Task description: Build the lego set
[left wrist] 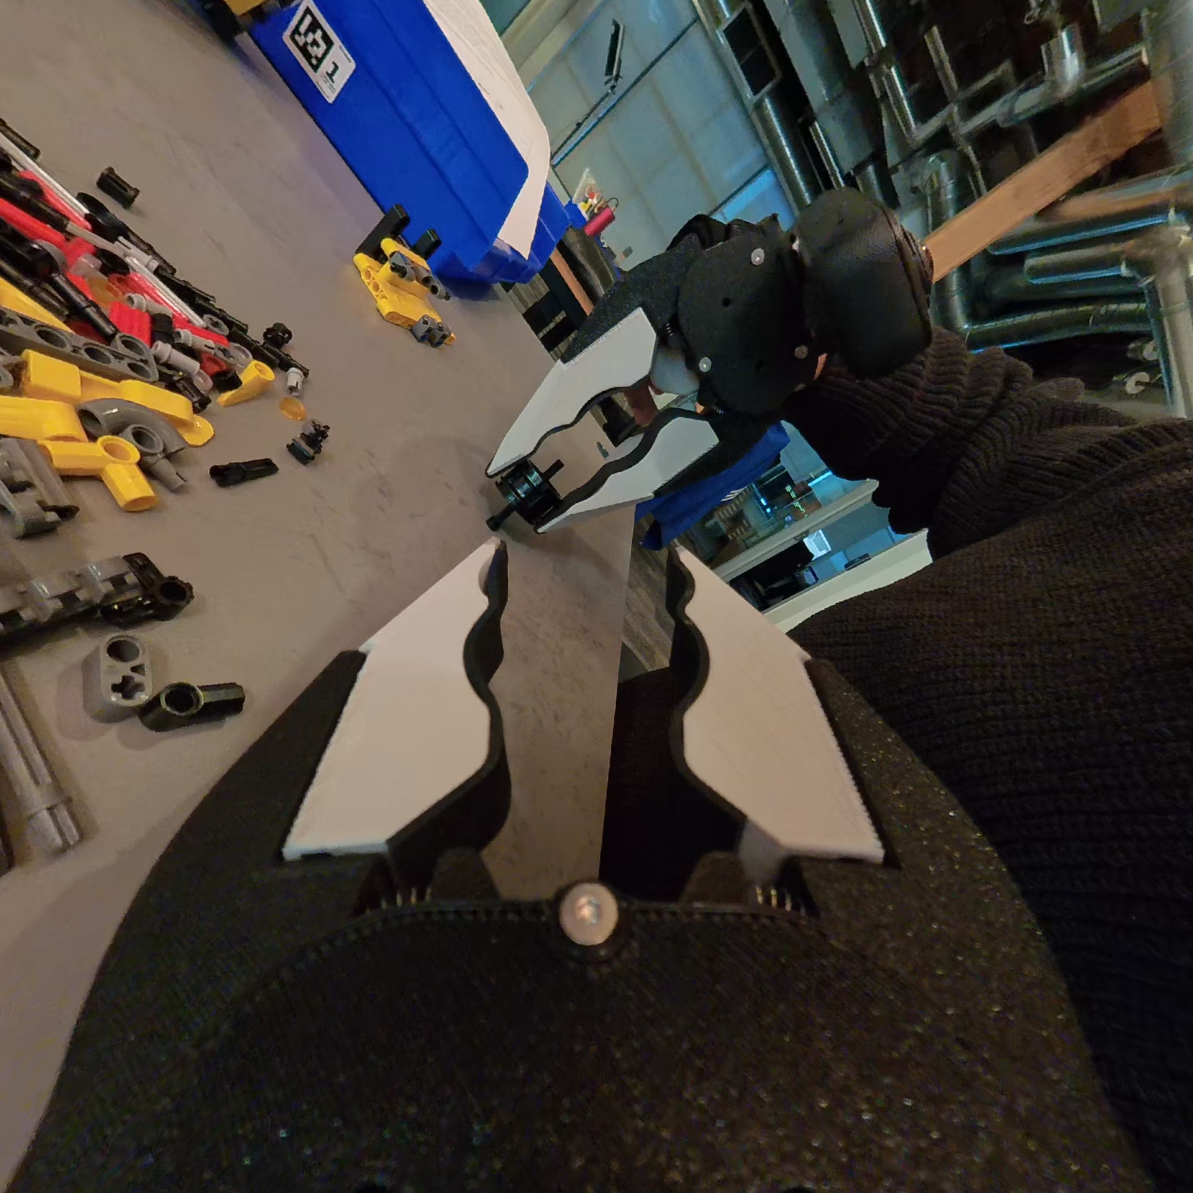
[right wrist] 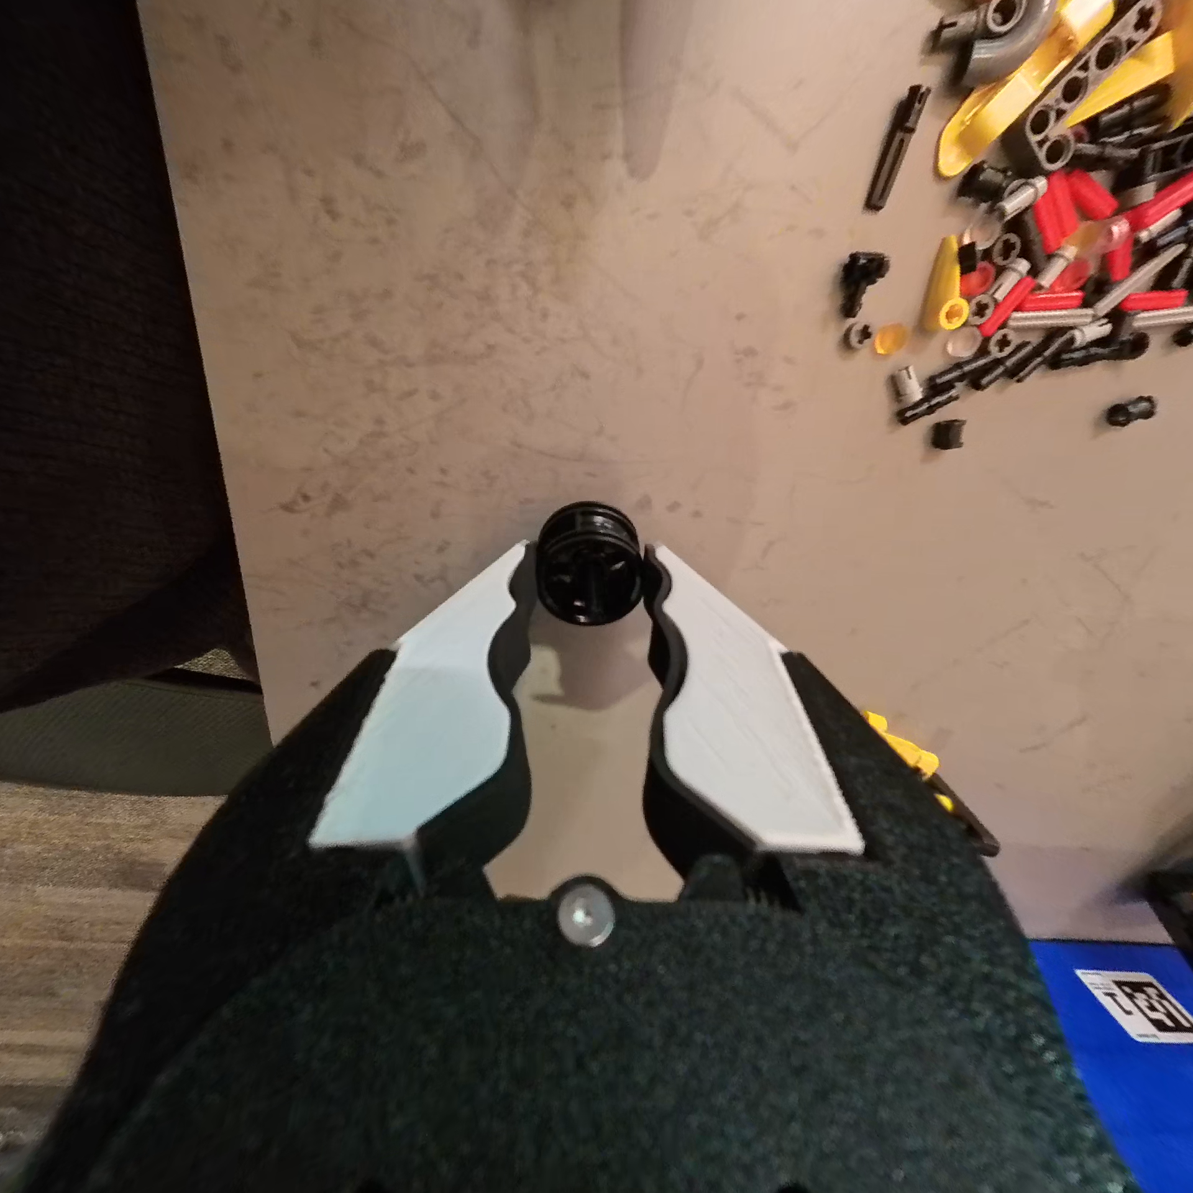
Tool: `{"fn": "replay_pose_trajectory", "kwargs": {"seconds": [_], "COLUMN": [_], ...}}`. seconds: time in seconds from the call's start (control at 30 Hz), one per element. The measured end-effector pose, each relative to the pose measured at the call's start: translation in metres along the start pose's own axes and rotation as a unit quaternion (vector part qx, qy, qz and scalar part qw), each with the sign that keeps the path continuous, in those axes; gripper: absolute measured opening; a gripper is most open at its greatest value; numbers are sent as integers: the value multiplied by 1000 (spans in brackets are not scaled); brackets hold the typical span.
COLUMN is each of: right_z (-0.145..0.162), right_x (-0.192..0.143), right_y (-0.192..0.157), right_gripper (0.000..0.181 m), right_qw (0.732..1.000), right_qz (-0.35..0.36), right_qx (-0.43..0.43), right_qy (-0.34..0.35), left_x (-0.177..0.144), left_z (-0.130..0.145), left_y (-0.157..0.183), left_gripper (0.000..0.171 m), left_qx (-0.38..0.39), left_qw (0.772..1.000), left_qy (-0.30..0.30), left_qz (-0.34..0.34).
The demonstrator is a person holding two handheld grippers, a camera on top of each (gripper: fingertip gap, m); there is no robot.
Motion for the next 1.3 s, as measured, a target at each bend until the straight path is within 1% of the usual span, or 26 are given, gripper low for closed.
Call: {"fn": "replay_pose_trajectory", "kwargs": {"seconds": [0.17, 0.27, 0.37, 0.43, 0.5, 0.53, 0.57, 0.63, 0.67, 0.7, 0.8, 0.87, 0.97, 1.03, 1.1, 1.2, 1.3], "right_z": [-6, -8, -21, -29, -35, -38, -41, -47, -49, -51, -53, -53, -54, -55, -55, -55, -56], "right_x": [1, 2, 5, 6, 8, 8, 9, 10, 11, 11, 11, 11, 12, 12, 12, 12, 12], "right_y": [-2, -3, -12, -16, -18, -19, -20, -22, -23, -24, -25, -26, -26, -26, -26, -25, -25], "right_gripper": [32, 32, 32, 32, 32, 32, 33, 33, 33, 32, 32, 32, 32, 32, 32, 32, 32], "right_qw": [1000, 1000, 1000, 1000, 1000, 1000, 1000, 1000, 1000, 1000, 1000, 1000, 999, 999, 998, 998, 996], "right_qz": [1, 4, -16, -15, -8, -6, -5, -3, -2, 0, 8, 13, 14, 12, 7, 3, 4], "right_qx": [-2, -12, -5, -14, -22, -23, -21, -19, -20, -23, -22, -18, -13, -16, -12, -9, -16], "right_qy": [1, -15, -1, -1, -5, -5, -3, 3, 3, 2, -11, -21, -39, -50, -58, -68, -84], "left_x": [0, 0, 0, 1, 3, 5, 9, 16, 19, 22, 23, 24, 29, 28, 25, 24, 24], "left_z": [0, 0, 0, 1, 6, 12, 20, 36, 40, 41, 39, 43, 54, 52, 49, 55, 56], "left_y": [0, 0, -1, -1, 0, 2, 1, -2, -3, -3, -4, -3, -2, -2, -2, -3, -3], "left_gripper": [45, 45, 45, 44, 39, 32, 30, 36, 40, 44, 44, 39, 39, 38, 37, 36, 36], "left_qx": [0, 0, -1, -1, -4, -8, -15, -18, -14, -14, -20, -12, 1, 6, -4, 5, 5], "left_qw": [1000, 1000, 1000, 1000, 1000, 999, 997, 991, 989, 989, 991, 989, 984, 985, 987, 982, 982], "left_qy": [0, -1, -1, -5, -24, -46, -76, -128, -139, -138, -125, -136, -168, -160, -150, -175, -178], "left_qz": [0, -1, -2, -4, -1, 3, -3, -30, -40, -43, -45, -50, -59, -63, -58, -67, -63]}}
Point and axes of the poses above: each gripper's, where its closed fingertips meet, x out along the fingers, z out of its underside, y = z × x across the jaws, the point moved 3 cm from there along -x, back along the fingers, and after that the axes turned 4 degrees about y, right-handed, at the moved point
